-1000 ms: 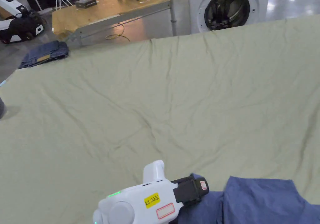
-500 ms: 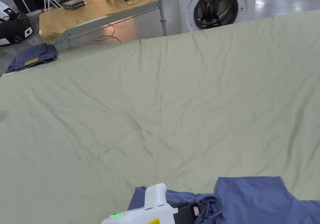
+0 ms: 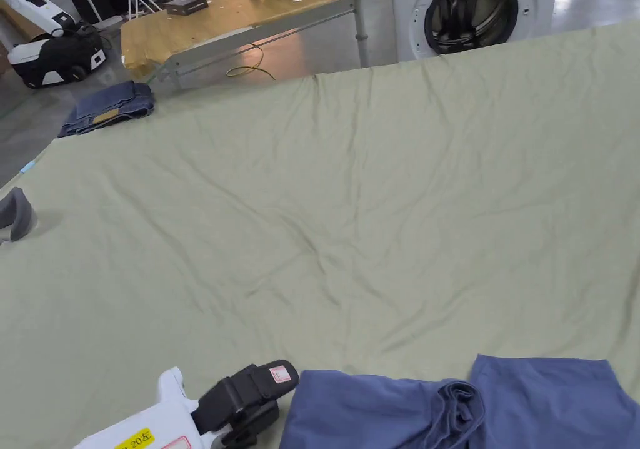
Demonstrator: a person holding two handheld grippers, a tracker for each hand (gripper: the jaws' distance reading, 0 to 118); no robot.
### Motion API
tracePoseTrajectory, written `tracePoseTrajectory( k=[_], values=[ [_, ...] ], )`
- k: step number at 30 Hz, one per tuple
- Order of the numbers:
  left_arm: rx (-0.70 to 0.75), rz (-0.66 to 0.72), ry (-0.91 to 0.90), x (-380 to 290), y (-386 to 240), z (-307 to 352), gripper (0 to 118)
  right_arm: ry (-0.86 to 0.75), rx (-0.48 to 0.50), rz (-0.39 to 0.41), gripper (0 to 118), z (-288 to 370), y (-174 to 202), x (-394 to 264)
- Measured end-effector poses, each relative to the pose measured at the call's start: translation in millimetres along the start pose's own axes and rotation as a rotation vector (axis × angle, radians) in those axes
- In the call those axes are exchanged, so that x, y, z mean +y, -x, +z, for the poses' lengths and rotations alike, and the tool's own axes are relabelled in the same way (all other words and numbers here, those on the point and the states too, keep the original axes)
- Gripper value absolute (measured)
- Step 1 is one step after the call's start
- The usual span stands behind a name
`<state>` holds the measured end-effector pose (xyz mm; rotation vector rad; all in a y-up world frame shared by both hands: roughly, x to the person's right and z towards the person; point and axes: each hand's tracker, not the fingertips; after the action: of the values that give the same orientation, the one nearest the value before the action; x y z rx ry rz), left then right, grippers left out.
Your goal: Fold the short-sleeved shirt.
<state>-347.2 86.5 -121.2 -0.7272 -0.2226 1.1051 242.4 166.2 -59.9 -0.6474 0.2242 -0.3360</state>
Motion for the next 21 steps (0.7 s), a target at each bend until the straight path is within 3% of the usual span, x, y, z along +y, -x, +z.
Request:
tracePoseTrajectory(
  k=[1,4,7,11,16,21],
  values=[
    [-0.016,0.032,0.042,-5.4,8.4,-9.4,76,0.002,0.001,0.003,0,-2.7,10.3,4.3],
    [-0.132,0.117,0.124,-37.1,13.3,-42.7,14,0.0,0.002,0.018,0,-1.4,18.2,6.4],
    [-0.069,0.117,0.107,-50.3,6.8,-52.1,13,-0.012,-0.012,0.048,0,4.7,21.8,6.3],
    [-0.13,0.125,-0.008,-33.7,-24.4,-6.5,12,-0.021,-0.022,0.057,0,15.1,23.4,9.6],
    [-0.073,-0.16,-0.121,-3.3,-88.4,45.7,11,-0.027,-0.018,0.021,0,13.1,22.3,9.4],
    [-0.034,-0.43,0.049,-45.8,-144.1,-15.5,11,-0.038,-0.016,-0.007,0,5.2,6.7,7.9]
  ],
)
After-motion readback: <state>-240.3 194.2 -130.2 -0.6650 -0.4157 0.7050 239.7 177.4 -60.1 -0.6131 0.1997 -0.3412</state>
